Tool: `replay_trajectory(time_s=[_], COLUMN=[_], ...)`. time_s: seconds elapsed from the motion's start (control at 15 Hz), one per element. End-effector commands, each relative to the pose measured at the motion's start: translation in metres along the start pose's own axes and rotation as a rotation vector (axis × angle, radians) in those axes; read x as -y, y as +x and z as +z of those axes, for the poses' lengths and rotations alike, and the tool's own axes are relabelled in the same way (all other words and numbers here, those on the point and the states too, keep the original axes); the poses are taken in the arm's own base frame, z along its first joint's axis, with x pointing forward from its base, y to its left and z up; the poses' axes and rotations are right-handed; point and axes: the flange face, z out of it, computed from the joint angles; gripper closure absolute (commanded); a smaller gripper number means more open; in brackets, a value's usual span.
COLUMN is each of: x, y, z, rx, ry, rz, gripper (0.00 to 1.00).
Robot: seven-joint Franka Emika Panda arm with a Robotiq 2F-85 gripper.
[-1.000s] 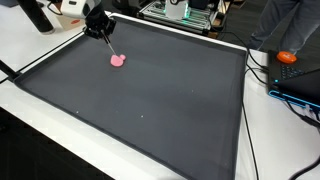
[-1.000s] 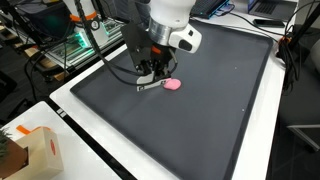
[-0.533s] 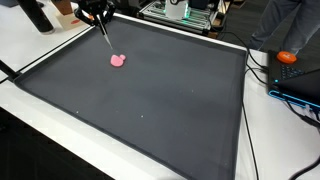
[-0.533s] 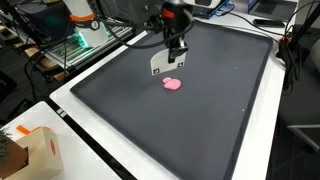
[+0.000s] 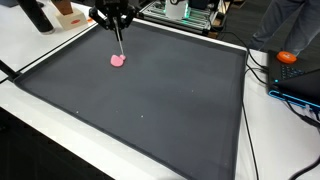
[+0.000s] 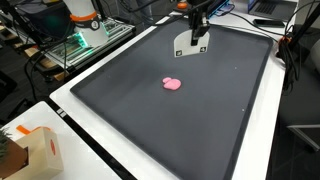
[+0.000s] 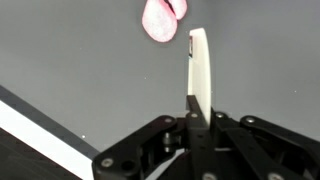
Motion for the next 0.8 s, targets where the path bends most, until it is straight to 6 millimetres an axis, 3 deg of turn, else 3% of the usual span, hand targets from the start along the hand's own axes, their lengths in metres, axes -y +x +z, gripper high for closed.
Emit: replay_trajectory(time_s=[0.0,0.33,0.73], x=[0.018,0.036,0.043], y=[0.027,0.051,0.068], z=[0.015,0.035,0.057], rx=[0.013,0.069,0.107], ry=[-0.052,-0.132,-0.19], rz=[0.099,0.226,0.334], gripper=[0.99,0.99,0.99])
